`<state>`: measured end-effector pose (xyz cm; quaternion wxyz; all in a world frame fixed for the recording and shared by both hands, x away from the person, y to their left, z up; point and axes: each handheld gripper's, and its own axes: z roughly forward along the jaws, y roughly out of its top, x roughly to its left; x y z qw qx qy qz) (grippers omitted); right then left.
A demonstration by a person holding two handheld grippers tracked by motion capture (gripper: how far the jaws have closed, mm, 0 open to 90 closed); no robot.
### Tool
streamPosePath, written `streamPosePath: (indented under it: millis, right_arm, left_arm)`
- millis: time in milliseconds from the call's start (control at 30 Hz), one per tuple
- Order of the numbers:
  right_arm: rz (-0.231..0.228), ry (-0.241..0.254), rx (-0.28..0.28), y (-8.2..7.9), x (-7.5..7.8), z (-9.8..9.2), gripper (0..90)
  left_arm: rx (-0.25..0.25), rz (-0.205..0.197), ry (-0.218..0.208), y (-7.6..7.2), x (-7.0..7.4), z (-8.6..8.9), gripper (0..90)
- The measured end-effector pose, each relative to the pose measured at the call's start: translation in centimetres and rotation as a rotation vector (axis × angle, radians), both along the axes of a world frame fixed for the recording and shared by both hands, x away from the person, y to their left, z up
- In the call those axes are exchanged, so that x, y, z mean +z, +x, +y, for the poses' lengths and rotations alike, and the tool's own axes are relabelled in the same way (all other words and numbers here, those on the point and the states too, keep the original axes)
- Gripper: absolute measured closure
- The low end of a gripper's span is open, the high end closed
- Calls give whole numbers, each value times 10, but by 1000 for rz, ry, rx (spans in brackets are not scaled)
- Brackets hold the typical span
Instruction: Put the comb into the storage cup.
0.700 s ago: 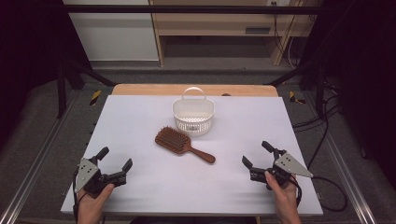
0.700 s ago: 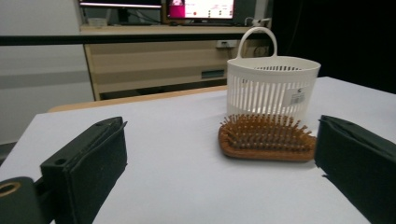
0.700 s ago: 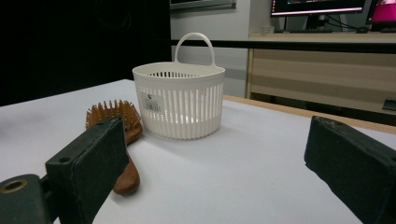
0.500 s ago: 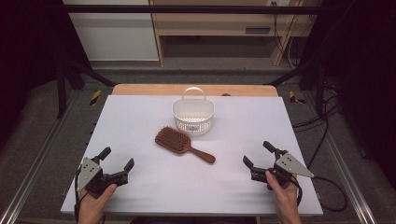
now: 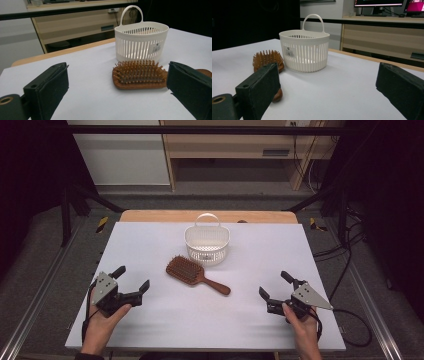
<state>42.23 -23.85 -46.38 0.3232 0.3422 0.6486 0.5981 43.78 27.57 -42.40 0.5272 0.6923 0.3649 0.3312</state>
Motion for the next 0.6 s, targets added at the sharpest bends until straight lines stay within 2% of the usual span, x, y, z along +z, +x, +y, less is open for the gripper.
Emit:
streamPosePath:
  millis: [233,333,600]
  right_arm:
    - [1,5,-2,0,0,-1,53]
    - [4,5,0,0,0,-1,51]
    - [9,7,-3,0,-1,-1,50]
  left_arm:
    - [-27,38,37,22,11,-7,53]
    - [-33,46,19,31,16,-8,52]
    - [-13,78,53,50,13,-13,54]
